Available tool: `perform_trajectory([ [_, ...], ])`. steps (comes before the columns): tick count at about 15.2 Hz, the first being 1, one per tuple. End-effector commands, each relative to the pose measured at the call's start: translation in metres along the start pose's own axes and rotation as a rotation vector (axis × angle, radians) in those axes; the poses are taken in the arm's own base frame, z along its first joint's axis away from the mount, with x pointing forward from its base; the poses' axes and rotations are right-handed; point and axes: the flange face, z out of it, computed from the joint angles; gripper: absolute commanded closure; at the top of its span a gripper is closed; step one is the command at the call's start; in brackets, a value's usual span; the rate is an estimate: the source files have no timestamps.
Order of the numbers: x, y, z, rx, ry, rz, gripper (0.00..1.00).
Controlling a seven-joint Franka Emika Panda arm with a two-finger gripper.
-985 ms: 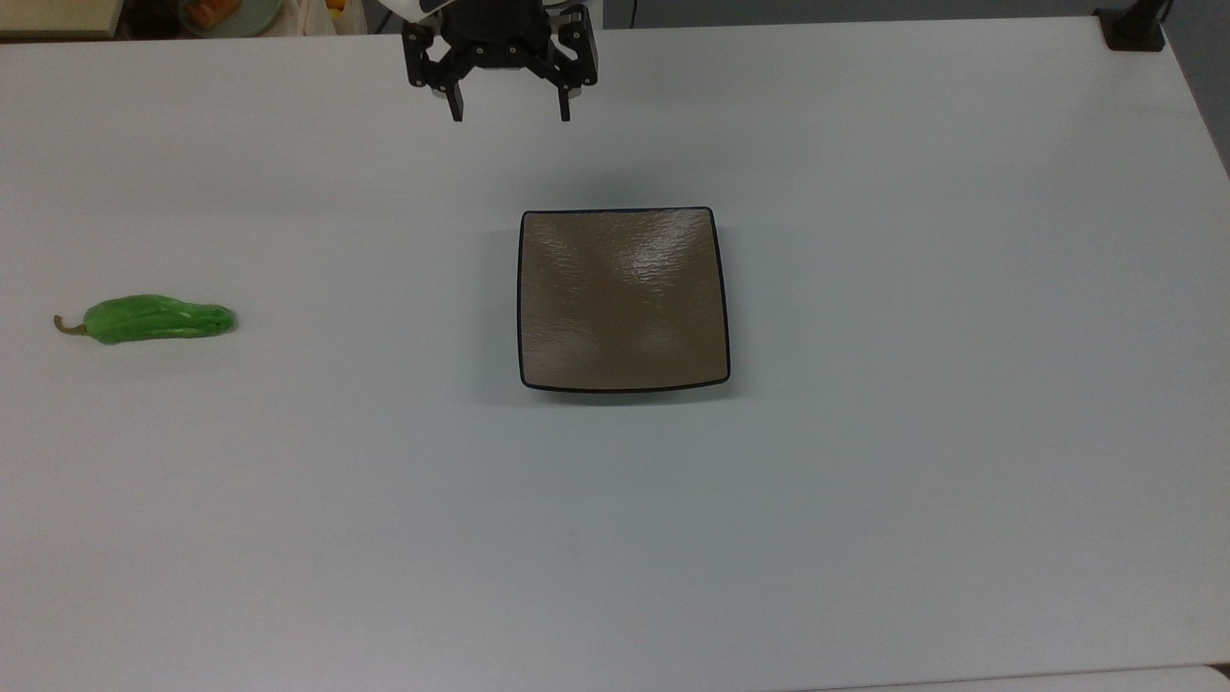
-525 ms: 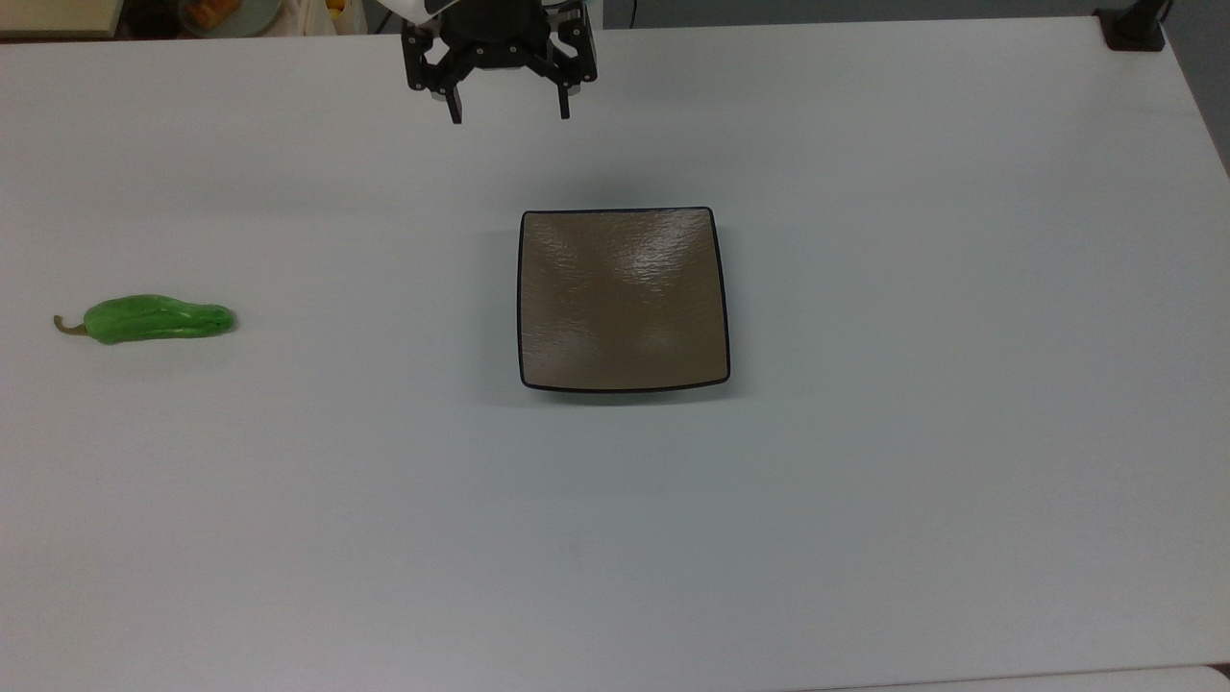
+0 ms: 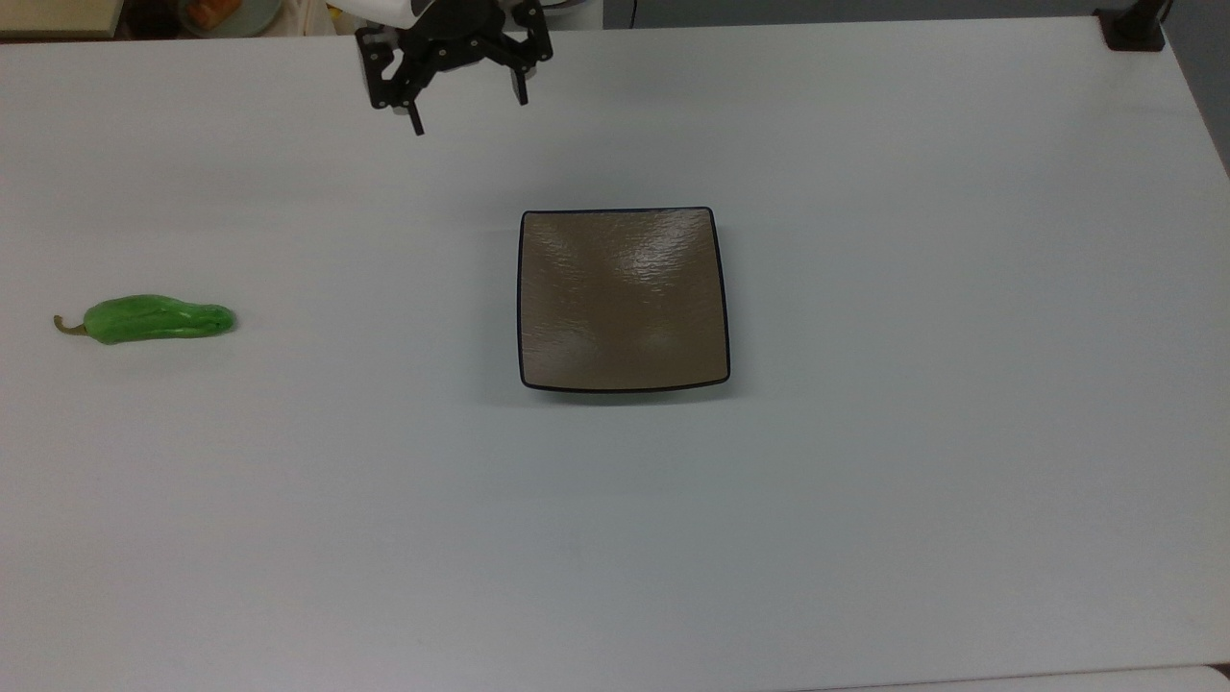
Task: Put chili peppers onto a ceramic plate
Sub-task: 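Move the open gripper over the green chili pepper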
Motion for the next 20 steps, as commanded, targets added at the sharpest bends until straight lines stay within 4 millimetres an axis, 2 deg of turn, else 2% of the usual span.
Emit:
perform_trajectory([
  [1,-0.006,0.009,0.003,-0.063,-0.029,-0.228,0.00],
  [5,-0.015,0.048,0.013,-0.089,-0.006,-0.379,0.00],
  [7,-0.022,0.084,0.025,-0.120,0.014,-0.479,0.00],
  [11,-0.030,0.135,0.051,-0.149,0.005,-0.649,0.00],
  [13,-0.030,0.146,0.061,-0.163,-0.002,-0.718,0.00],
  [20,-0.052,0.202,0.095,-0.240,-0.007,-0.876,0.00],
])
